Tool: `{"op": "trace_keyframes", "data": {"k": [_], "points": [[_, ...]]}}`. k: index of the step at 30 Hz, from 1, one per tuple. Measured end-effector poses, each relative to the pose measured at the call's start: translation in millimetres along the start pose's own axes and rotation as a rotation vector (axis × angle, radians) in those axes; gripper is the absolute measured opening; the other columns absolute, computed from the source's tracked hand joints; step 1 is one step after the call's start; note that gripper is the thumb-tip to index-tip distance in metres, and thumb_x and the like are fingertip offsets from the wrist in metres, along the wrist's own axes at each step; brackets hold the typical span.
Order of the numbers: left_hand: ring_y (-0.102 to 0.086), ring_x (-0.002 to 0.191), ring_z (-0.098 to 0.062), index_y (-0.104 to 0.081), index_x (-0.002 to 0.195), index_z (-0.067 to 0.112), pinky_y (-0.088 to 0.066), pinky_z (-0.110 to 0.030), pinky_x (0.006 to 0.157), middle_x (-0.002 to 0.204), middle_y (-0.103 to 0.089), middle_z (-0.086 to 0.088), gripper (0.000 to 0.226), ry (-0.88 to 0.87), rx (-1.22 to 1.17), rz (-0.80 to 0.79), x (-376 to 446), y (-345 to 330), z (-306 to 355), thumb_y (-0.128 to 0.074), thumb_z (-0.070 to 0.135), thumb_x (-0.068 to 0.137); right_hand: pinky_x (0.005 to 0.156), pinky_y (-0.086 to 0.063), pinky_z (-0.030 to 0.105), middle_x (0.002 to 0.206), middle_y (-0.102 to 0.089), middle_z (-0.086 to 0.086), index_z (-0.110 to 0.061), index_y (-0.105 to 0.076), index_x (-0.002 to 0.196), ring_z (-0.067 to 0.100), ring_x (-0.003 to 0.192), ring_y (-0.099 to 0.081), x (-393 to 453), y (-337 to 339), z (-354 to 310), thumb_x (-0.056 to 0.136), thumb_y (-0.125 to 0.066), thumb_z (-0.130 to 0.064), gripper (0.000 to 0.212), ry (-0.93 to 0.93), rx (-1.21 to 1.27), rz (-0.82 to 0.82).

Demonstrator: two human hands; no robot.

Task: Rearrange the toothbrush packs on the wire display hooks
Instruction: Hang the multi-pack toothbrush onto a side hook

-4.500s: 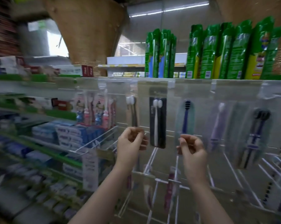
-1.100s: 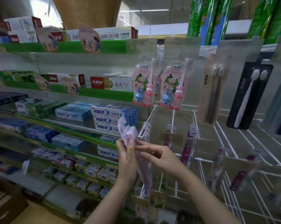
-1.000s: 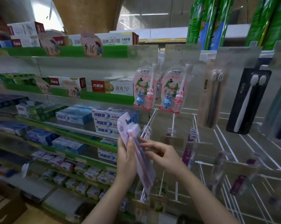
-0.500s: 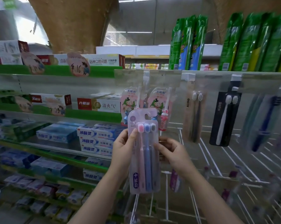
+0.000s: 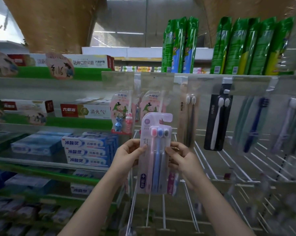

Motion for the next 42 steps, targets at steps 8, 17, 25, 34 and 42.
{"op": "trace_keyframes", "data": {"k": [8, 17, 25, 34, 42], "points": [[-0.068, 0.083, -0.017, -0.065, 0.096, 0.01, -0.057, -0.03, 0.069, 0.089, -0.071, -0.002, 0.009, 0.034, 0.002, 0.028, -9, 18, -24, -0.062, 0.012, 0.087, 0.077, -0.058, 0.037, 0.097, -0.071, 0.006, -0.019, -0.064, 0.098, 0.023, 0.091, -0.069, -2, -10, 27, 0.087, -0.063, -0.019, 0.011, -0.035, -0.037, -0.058], [-0.068, 0.091, -0.016, -0.064, 0.102, 0.017, -0.057, -0.034, 0.077, 0.096, -0.072, 0.001, 0.015, 0.042, 0.085, 0.109, -49, 46, -83, -0.062, 0.011, 0.088, 0.076, -0.058, 0.033, 0.092, -0.072, 0.002, -0.018, -0.065, 0.097, 0.02, 0.088, -0.069, -27, -30, 96, 0.089, -0.061, -0.015, 0.009, -0.06, -0.024, -0.177], [-0.067, 0.091, -0.016, -0.065, 0.104, 0.02, -0.055, -0.031, 0.073, 0.097, -0.072, -0.001, 0.021, 0.013, 0.104, 0.169, -80, 60, -147, -0.064, 0.01, 0.086, 0.075, -0.056, 0.029, 0.091, -0.073, -0.003, -0.019, -0.066, 0.097, 0.017, 0.089, -0.069, -50, -36, 167, 0.087, -0.064, -0.018, 0.01, -0.077, -0.075, -0.255], [-0.068, 0.087, -0.016, -0.065, 0.104, 0.016, -0.054, -0.028, 0.069, 0.092, -0.072, 0.0, 0.019, 0.01, 0.124, 0.198, -103, 81, -234, -0.062, 0.009, 0.087, 0.072, -0.057, 0.026, 0.093, -0.073, 0.001, -0.019, -0.065, 0.1, 0.016, 0.085, -0.07, -65, -41, 258, 0.09, -0.062, -0.019, 0.011, -0.129, -0.14, -0.274], [-0.068, 0.088, -0.013, -0.067, 0.101, 0.019, -0.053, -0.024, 0.069, 0.091, -0.073, 0.003, 0.019, -0.087, 0.125, 0.221, -115, 105, -294, -0.062, 0.009, 0.086, 0.081, -0.057, 0.028, 0.099, -0.072, -0.004, -0.021, -0.063, 0.106, 0.009, 0.091, -0.069, -75, -54, 315, 0.094, -0.054, -0.022, 0.015, 0.044, -0.211, -0.396]]}}
Point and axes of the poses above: each hand's wrist, its own x-axis towards the middle knuckle, its own y-axis out of the back of the hand, z = x × y, the point moved 7 cm from there along x, towards the middle knuckle
